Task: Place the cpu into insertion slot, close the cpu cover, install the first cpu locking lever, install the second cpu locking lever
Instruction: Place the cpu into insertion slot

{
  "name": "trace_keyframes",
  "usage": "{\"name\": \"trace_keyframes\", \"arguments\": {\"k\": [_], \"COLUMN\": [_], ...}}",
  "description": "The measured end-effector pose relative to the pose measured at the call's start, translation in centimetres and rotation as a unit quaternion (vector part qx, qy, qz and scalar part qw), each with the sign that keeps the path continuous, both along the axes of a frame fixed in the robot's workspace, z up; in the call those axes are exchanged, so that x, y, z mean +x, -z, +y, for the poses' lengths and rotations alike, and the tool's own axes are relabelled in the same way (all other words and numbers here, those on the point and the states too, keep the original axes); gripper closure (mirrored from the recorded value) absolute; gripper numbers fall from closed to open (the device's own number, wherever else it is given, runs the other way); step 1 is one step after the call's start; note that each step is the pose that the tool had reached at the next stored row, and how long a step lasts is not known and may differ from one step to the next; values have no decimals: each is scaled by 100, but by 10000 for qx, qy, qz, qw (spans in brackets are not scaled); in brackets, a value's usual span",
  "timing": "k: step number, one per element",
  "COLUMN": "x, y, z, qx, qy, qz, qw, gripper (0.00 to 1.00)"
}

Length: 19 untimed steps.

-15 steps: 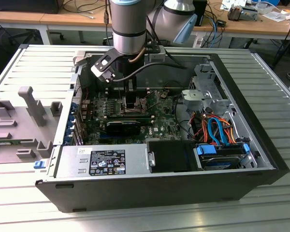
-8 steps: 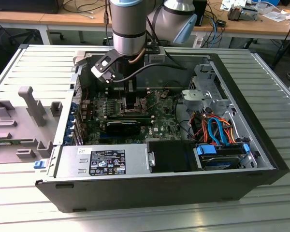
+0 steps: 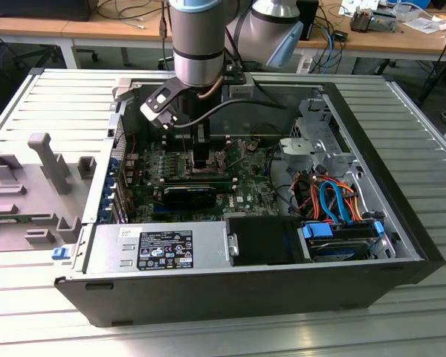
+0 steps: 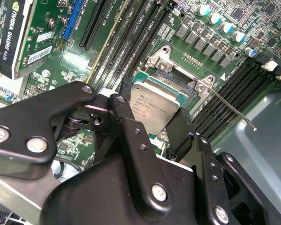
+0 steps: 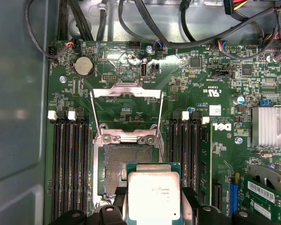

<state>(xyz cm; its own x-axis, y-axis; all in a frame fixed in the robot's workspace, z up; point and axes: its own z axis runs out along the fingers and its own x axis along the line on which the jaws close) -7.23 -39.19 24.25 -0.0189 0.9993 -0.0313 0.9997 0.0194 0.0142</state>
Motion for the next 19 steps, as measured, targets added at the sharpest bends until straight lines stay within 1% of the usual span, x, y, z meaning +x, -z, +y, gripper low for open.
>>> {"name": "trace_keyframes", "arguments": {"k": [7,10,11,16,19], "x": [0,0,-1,33,37], "y": [9,29,39,46,52], "z": [5,8,14,94,107], "qx": [0,0,-1,0,-1], "qy": [1,0,1,-1,-3], "qz": [-1,0,0,0,0], "qw": [10000,10000,10000,10000,10000], "gripper": [46,46,46,46,46]}}
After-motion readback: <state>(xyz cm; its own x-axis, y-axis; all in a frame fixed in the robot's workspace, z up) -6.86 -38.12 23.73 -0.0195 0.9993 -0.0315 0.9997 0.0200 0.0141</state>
